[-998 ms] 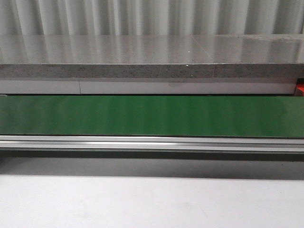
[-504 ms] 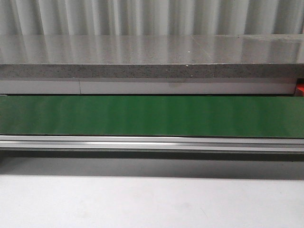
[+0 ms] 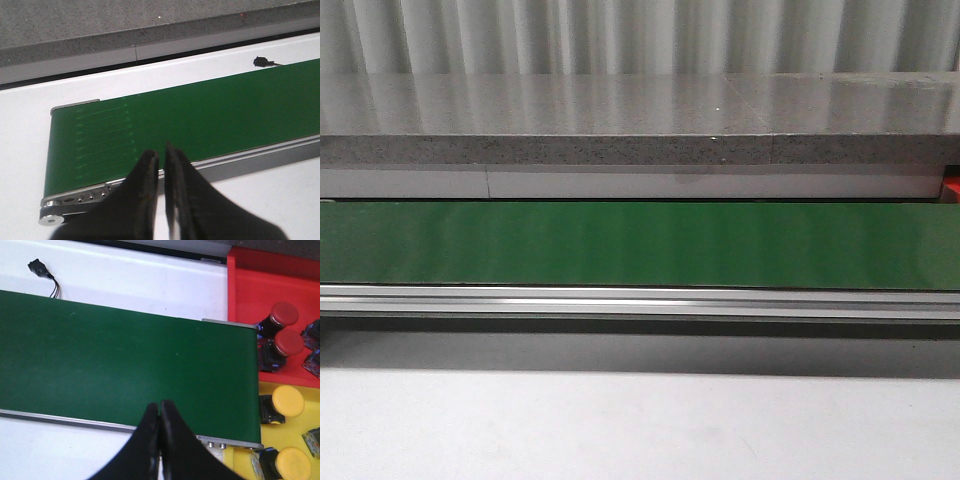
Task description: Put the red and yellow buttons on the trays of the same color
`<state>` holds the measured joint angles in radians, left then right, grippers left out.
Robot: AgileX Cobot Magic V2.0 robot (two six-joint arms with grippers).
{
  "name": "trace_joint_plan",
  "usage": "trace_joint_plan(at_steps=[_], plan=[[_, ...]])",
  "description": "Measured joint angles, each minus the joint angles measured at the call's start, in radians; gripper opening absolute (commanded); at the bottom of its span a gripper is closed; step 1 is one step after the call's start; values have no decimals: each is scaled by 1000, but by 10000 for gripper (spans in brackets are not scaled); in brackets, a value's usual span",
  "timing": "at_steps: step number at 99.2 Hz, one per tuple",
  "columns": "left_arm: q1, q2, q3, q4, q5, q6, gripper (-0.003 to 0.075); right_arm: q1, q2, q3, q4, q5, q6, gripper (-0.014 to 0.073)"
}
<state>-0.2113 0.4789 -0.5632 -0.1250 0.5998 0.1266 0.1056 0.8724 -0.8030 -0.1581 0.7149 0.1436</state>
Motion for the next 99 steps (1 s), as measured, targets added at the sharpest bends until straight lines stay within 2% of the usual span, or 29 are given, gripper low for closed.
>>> trace_joint_plan(at_steps=[54, 71, 83, 99], plan=[[0, 0, 0, 0, 0, 0, -5, 0, -437, 365, -25, -123, -1, -67], [0, 0, 0, 0, 0, 0, -6, -44, -537, 518, -25, -337, -9, -67], [0, 0, 0, 0, 0, 0, -6, -112, -585, 622, 30, -519, -87, -67], [0, 0, 0, 0, 0, 0, -6, -160, -679, 722, 87, -613, -176, -67]])
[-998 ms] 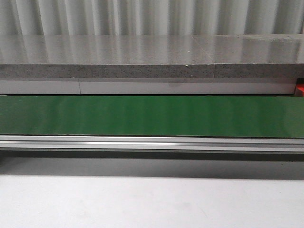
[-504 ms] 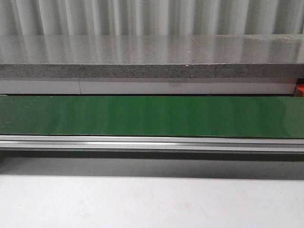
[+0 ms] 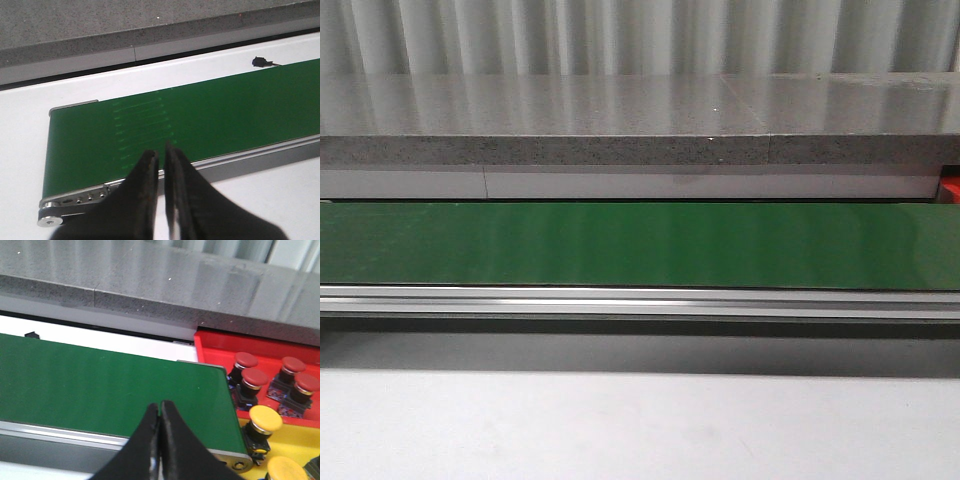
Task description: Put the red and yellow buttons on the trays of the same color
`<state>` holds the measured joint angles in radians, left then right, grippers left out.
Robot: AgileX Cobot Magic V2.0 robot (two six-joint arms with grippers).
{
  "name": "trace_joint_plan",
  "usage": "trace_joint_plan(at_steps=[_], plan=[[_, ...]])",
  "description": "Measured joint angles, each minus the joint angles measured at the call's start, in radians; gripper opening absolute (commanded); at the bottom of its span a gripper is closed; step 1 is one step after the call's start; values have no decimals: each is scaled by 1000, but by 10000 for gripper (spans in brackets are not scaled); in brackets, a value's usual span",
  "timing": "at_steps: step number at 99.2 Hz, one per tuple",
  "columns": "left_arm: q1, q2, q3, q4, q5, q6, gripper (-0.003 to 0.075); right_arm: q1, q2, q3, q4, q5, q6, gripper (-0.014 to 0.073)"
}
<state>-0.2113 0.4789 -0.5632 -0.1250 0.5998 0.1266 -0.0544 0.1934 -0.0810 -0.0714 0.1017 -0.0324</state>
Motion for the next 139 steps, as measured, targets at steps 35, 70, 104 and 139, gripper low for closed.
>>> trace_joint_plan(at_steps=[35, 70, 104, 139], plan=[[0, 0, 0, -2, 0, 0, -6, -11, -202, 108, 22, -12, -14, -67], [0, 0, 0, -2, 0, 0, -5, -11, -203, 109, 26, -12, -12, -67], [0, 0, 0, -2, 0, 0, -6, -11, -203, 109, 26, -12, -12, -67], [0, 0, 0, 7, 0, 0, -6, -11, -203, 110, 26, -12, -12, -67]])
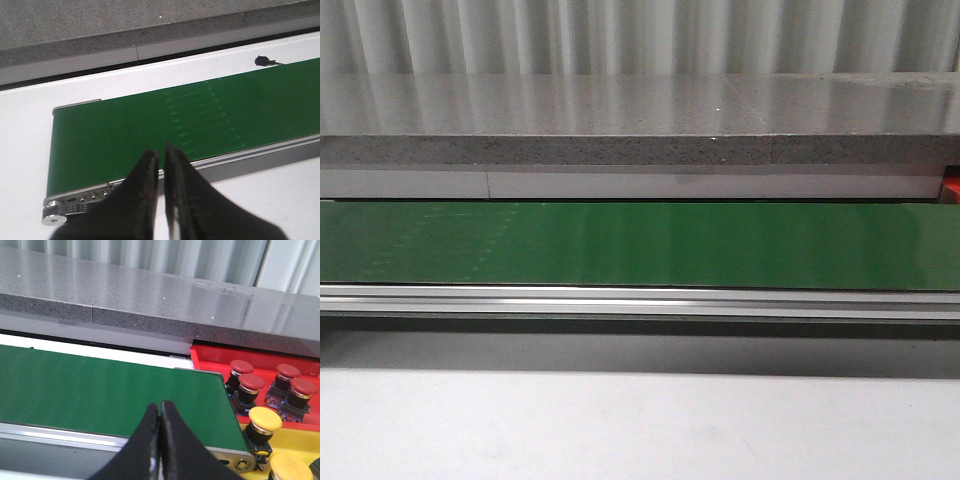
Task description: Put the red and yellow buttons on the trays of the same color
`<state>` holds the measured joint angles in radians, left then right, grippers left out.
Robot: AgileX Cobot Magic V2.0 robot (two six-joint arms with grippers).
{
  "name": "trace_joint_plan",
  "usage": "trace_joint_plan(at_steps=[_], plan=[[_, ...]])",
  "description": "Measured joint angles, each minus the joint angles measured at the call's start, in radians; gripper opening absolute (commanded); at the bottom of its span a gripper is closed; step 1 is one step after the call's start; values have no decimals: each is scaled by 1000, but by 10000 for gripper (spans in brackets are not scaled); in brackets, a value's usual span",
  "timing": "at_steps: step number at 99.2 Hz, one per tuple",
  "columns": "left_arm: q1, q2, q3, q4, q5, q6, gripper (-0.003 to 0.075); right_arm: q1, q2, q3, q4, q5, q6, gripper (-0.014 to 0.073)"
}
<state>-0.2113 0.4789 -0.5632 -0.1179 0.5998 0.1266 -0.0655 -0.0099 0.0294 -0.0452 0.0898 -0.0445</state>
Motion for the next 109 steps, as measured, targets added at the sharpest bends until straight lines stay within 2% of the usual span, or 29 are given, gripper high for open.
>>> trace_joint_plan(at_steps=[14, 28, 59, 80, 109], plan=[[0, -4, 18, 5, -46, 0, -6, 0, 0, 0, 0, 0, 0, -67], [0, -60, 85, 49, -184, -31, -6, 0, 0, 0, 0, 0, 0, -67], [98, -305, 355, 102, -400, -78, -6, 0, 0, 0, 0, 0, 0, -67], [115, -474, 559, 96, -481, -78, -6, 0, 0, 0, 0, 0, 0, -67], [115, -481, 565, 90, -475, -78, -6, 0, 0, 0, 0, -2, 0, -67]])
